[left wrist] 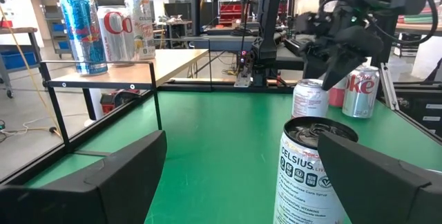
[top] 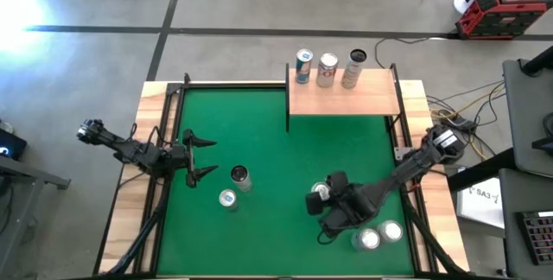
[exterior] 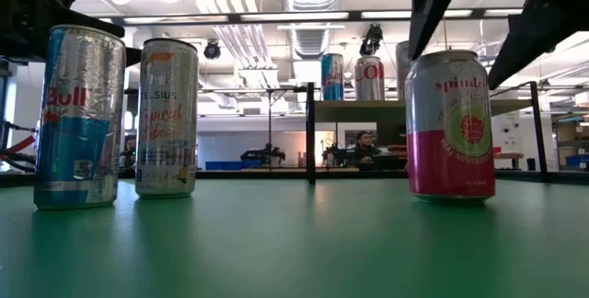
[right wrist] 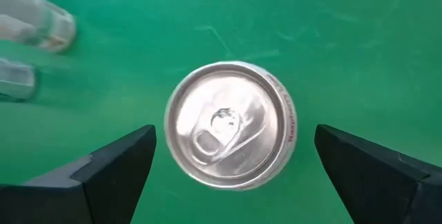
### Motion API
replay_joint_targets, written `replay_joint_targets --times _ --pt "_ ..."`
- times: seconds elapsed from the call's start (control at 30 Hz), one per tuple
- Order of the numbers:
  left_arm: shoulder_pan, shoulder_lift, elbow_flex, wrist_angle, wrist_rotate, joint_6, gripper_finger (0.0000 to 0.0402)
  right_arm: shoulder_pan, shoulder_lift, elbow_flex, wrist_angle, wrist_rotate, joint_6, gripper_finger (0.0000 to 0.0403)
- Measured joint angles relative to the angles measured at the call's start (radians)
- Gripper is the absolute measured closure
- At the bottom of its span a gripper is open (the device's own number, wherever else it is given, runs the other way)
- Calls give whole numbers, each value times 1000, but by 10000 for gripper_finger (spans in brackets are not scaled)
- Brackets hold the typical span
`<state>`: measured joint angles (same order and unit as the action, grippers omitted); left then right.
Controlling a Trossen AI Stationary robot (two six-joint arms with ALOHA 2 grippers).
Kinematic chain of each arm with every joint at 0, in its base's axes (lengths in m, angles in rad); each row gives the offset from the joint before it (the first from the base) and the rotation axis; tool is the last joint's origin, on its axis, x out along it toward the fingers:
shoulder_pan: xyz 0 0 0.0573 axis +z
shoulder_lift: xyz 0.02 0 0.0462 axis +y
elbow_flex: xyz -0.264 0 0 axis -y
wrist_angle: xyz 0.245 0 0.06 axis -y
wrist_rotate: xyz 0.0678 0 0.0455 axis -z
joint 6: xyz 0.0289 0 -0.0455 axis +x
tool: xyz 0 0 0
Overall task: Place canned beverage on shelf
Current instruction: Put the top pink-white soda can on the shelf
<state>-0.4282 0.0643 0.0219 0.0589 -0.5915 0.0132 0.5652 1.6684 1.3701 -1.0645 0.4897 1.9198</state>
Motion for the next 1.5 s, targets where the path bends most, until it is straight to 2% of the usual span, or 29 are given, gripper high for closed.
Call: replay_joint_targets --times 0.1,0.3,0.5,0.7,1.13,1.37,1.5 --pt "0 0 0 0 0 0 41 27 0 0 1 63 4 18" --pt "0 0 0 0 0 0 41 62 19 0 15 95 18 18" --pt "0 0 0 0 0 0 41 105 68 0 39 146 31 18" --pt "0 1 0 0 0 0 41 143 142 0 41 246 69 18" --pt "0 1 0 0 0 0 41 146 249 0 16 430 70 18" --pt "0 1 0 0 0 0 41 139 300 0 -4 504 130 19" --pt "0 1 0 0 0 0 41 130 312 0 -7 506 149 19"
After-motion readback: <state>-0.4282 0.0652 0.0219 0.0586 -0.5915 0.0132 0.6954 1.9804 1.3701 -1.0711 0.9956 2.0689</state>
